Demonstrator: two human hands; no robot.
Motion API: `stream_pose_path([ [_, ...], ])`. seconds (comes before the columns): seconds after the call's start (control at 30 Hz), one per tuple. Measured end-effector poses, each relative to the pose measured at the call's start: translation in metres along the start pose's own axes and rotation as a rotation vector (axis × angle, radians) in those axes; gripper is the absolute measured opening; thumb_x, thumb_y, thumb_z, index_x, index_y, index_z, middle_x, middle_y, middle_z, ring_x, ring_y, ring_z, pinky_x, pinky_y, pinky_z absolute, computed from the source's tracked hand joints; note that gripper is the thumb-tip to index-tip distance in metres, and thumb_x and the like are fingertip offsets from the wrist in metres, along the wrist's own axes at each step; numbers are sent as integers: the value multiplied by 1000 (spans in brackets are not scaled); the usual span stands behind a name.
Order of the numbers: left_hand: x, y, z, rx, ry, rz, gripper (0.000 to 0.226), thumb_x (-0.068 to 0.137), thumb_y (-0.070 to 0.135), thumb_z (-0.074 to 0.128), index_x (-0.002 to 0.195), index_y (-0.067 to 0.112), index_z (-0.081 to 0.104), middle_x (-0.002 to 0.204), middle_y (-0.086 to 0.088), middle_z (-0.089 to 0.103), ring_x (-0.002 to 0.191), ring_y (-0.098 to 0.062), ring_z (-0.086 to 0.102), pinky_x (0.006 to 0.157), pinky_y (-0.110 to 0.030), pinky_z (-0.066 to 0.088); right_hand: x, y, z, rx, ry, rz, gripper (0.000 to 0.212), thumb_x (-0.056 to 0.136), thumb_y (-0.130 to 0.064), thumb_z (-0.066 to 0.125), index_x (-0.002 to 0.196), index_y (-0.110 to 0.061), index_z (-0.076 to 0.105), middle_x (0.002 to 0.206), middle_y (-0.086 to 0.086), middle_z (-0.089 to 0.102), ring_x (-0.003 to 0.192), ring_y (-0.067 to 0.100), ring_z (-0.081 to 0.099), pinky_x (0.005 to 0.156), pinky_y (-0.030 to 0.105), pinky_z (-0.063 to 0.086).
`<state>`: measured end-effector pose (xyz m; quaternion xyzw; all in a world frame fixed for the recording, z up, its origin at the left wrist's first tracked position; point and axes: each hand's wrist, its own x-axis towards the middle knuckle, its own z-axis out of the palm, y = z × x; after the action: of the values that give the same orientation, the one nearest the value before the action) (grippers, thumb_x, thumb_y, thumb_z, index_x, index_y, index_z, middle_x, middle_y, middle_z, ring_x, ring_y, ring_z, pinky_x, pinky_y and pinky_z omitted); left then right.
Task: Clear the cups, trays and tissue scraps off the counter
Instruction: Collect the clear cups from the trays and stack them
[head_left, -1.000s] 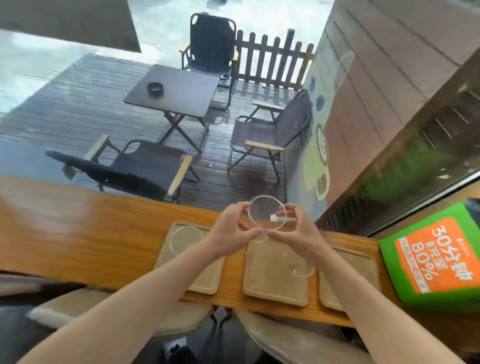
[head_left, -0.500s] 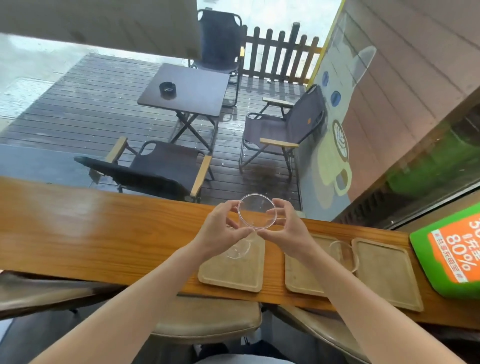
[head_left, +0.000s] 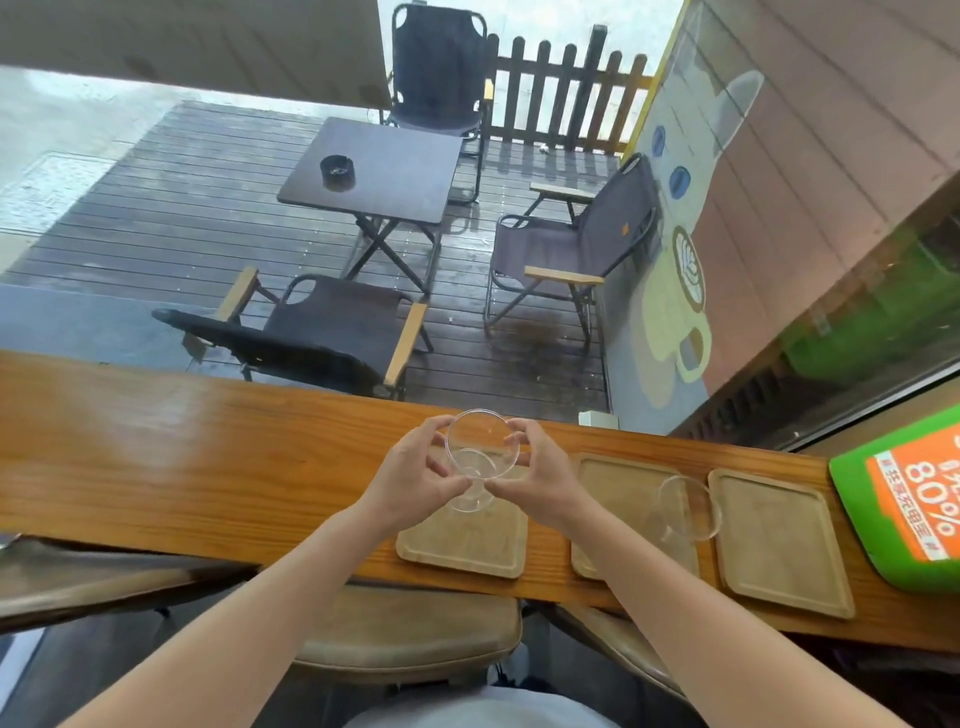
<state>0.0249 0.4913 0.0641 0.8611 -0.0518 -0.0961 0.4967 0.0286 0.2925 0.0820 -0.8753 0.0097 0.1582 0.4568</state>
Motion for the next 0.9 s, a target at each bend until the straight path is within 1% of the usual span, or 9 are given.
stream_pose_path([
  [0.07,0,-9,4,48,-10,-22,75,76,38,81,139,34,41,113,17,56,84,-7,65,65,-15,55,0,5,4,-31,-10,8,85,72,-25,88,143,-21,41,133,-1,55,108,7,55,70,7,42],
  [0.13,-1,-17,8,115,-18,-39,74,76,41,80,138,35,40,115,17,55,84,-10,63,66,-18,56,1,9,10,-71,-11,12,86,72,-24,87,144,-19,40,133,0,54,112,9,54,79,10,43],
  [0.2,-1,-24,13,160,-23,-51,74,75,42,80,137,34,42,117,16,55,81,-10,62,68,-22,56,2,14,15,-103,-14,14,87,72,-25,86,144,-17,40,134,1,52,119,14,52,95,23,46],
  [0.27,0,-30,17,173,-27,-72,74,74,41,81,137,33,42,119,15,52,80,-11,61,69,-20,53,5,17,20,-134,-23,17,84,72,-26,84,143,-16,41,132,2,50,122,17,49,102,31,45],
  [0.37,2,-36,21,182,-35,-106,73,74,39,80,136,33,43,120,16,50,80,-9,60,66,-15,49,11,22,28,-142,-27,31,70,71,-26,81,133,-22,48,124,-1,51,119,18,47,100,32,46],
  [0.43,2,-39,23,199,-52,-124,72,74,39,79,135,34,42,119,15,51,77,-10,60,68,-19,52,13,25,33,-148,-37,27,64,72,-27,79,129,-24,51,123,-2,52,122,19,45,101,35,46],
  [0.53,3,-43,25,207,-84,-155,73,74,37,79,137,34,42,120,14,53,74,-11,62,71,-26,56,14,31,37,-148,-61,40,63,73,-28,79,130,-24,52,126,0,51,126,21,43,104,40,45],
  [0.7,1,-49,28,225,-117,-186,73,75,36,78,139,32,41,122,14,53,75,-12,63,71,-28,58,14,39,43,-112,-74,60,65,73,-27,80,132,-26,51,128,-3,51,119,12,45,97,28,43],
  [0.9,1,-50,30,238,-135,-218,75,77,31,77,142,30,40,124,15,53,73,-12,63,72,-28,58,14,43,49,-110,-77,80,61,75,-18,77,130,-26,51,121,-5,50,111,10,48,91,23,40],
])
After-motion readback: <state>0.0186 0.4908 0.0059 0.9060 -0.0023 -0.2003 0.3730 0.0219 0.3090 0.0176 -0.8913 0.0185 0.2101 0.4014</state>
